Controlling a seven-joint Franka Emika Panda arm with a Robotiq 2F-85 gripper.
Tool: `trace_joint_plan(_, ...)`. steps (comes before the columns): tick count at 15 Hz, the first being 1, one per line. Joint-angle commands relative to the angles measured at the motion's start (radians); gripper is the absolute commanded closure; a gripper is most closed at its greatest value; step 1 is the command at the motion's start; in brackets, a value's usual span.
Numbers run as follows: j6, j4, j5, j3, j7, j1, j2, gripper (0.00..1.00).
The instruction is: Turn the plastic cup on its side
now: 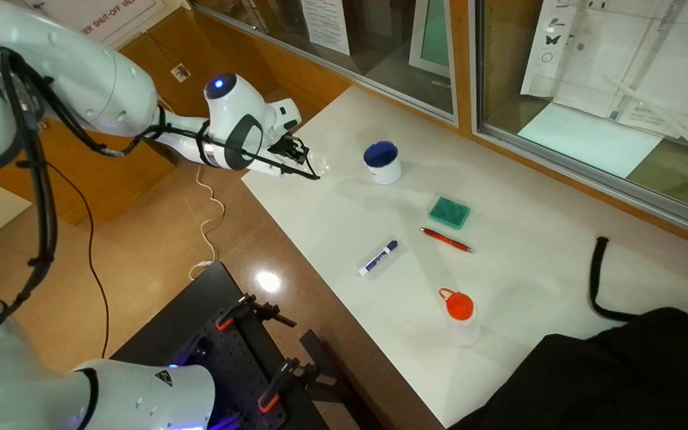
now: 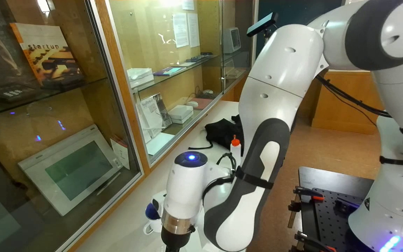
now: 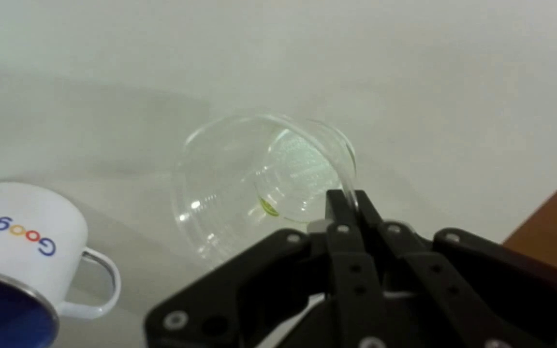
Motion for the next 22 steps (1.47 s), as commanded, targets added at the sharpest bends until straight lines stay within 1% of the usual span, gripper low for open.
trace_joint_plan(1, 0.226, -0.143, 0.132, 0.264, -0.172, -0.260, -0.024, 0.99)
trace_joint_plan(2, 0.292, -0.145, 0.141, 0.345, -0.202, -0.332, 0.022, 0.99)
trace_joint_plan(4, 0.421, -0.176, 0.009, 0.491, -0.158, -0.493, 0.112, 0.99)
trace_joint_plan(6, 0.527, -0.218, -0.164, 0.584, -0.140, -0.638, 0.213, 0.99)
trace_joint_plan(7, 0.556, -0.247, -0.262, 0.609, -0.133, -0.709, 0.250, 0.99)
trace_joint_plan(8, 0.472, -0.217, -0.340, 0.629, -0.111, -0.779, 0.258, 0.99)
trace_joint_plan(9, 0.473, -0.256, -0.400, 0.642, -0.116, -0.846, 0.281, 0.99)
trace_joint_plan(12, 0.461, -0.286, -0.478, 0.634, -0.126, -0.961, 0.318, 0.99)
trace_joint_plan(14, 0.461, -0.304, -0.504, 0.626, -0.131, -1.011, 0.345, 0.99)
trace_joint_plan(17, 0.459, -0.321, -0.505, 0.610, -0.131, -1.036, 0.371, 0.99)
trace_joint_plan(21, 0.454, -0.318, -0.481, 0.559, -0.106, -1.010, 0.361, 0.99)
trace_joint_plan(22, 0.458, -0.314, -0.457, 0.542, -0.114, -0.994, 0.355, 0.99)
